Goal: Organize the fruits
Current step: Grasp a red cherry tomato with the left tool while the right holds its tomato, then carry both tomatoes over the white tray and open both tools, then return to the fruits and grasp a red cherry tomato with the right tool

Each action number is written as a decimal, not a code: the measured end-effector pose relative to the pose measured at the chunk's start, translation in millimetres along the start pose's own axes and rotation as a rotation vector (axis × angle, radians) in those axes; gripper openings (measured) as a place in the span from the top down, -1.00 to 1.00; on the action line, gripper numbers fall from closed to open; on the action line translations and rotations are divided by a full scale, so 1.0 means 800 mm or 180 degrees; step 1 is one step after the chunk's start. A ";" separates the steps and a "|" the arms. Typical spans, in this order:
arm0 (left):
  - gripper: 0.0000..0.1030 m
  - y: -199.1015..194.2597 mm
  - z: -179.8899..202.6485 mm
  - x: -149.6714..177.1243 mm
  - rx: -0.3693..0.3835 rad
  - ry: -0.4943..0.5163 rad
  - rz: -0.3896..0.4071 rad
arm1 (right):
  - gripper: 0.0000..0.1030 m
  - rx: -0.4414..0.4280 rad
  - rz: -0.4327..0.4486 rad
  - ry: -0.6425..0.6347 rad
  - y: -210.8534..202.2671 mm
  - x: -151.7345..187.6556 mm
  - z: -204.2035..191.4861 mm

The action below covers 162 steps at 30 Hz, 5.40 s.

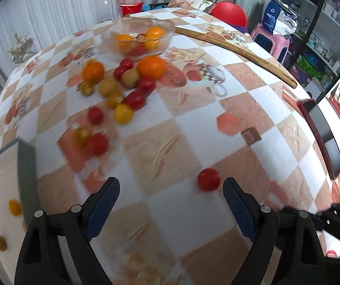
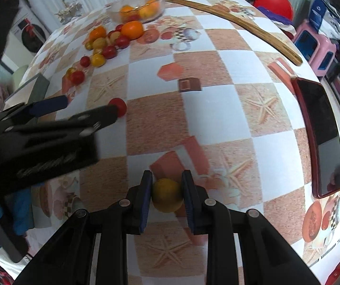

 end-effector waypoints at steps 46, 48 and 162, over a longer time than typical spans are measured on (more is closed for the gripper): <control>0.62 -0.117 -0.142 0.030 -0.0003 -0.0546 0.0087 | 0.46 -0.0419 0.0108 0.0000 -0.021 -0.046 -0.084; 0.62 -0.125 -0.165 0.038 -0.0075 -0.0620 0.0095 | 0.46 -0.0481 0.0120 -0.0111 -0.020 -0.057 -0.110; -0.41 0.008 -0.130 -0.075 -0.0387 -0.1045 -0.0072 | 0.50 -0.0843 -0.0056 0.0049 0.063 -0.174 0.010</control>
Point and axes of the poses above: each gripper's, at about its wrist camera, not at the fingertips, and y roughly the way its jaws point, z to its right, x to its underside, the point moved 5 cm from there along y, roughly the way its jaws point, and after that the axes turned 14 degrees about -y, right-handed, at the moved point
